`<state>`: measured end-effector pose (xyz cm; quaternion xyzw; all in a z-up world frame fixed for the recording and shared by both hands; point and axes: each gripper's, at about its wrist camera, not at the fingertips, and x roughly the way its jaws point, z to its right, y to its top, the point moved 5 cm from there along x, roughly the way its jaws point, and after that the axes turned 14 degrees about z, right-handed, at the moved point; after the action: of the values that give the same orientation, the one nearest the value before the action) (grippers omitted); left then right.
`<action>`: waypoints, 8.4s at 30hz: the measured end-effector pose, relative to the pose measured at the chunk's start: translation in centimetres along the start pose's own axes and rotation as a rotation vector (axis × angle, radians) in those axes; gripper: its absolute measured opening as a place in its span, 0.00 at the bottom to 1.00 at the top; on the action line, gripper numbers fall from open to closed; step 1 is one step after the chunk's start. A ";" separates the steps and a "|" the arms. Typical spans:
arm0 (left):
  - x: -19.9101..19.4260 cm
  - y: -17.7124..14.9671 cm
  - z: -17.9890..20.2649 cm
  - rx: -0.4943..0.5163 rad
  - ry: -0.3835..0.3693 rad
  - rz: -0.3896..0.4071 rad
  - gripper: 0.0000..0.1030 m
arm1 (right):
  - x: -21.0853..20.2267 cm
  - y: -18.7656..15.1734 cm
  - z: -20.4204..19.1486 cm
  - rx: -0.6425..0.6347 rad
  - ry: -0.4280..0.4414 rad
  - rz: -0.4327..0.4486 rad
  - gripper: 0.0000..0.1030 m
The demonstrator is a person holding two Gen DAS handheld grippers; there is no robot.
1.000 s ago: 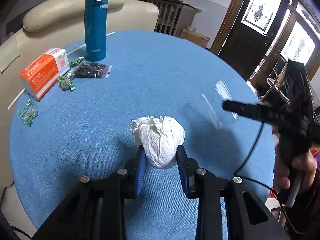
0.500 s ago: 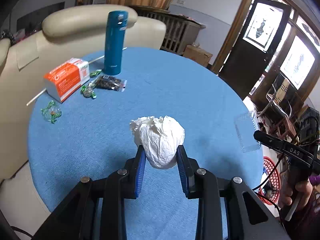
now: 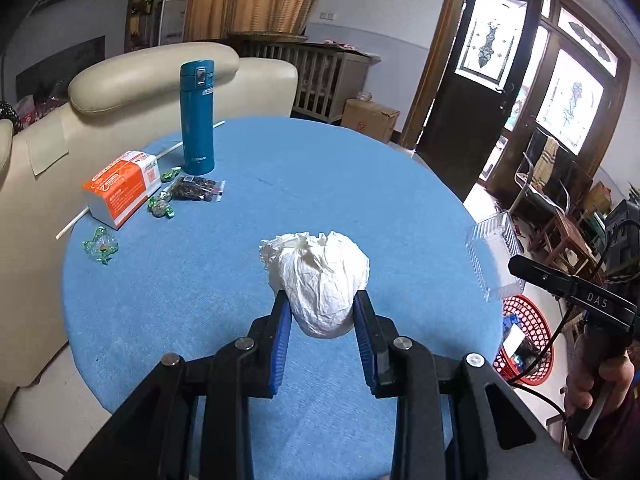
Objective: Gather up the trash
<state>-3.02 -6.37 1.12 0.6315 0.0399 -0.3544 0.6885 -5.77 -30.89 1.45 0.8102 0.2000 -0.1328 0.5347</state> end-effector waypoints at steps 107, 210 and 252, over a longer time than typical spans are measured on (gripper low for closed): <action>-1.0 -1.6 9.2 0.184 -0.116 -0.040 0.32 | -9.8 0.2 3.7 0.149 -0.020 0.148 0.56; 12.2 -5.8 35.3 0.638 -0.296 -0.194 0.71 | -19.5 -7.1 31.9 0.530 -0.486 0.225 0.58; -4.7 5.4 4.3 0.282 0.306 0.247 0.84 | -8.2 2.0 -8.2 -0.205 -0.213 0.190 0.61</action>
<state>-5.26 -8.43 8.85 0.7680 0.0163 -0.1695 0.6174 -12.10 -25.50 9.84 0.7481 0.0772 -0.1455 0.6428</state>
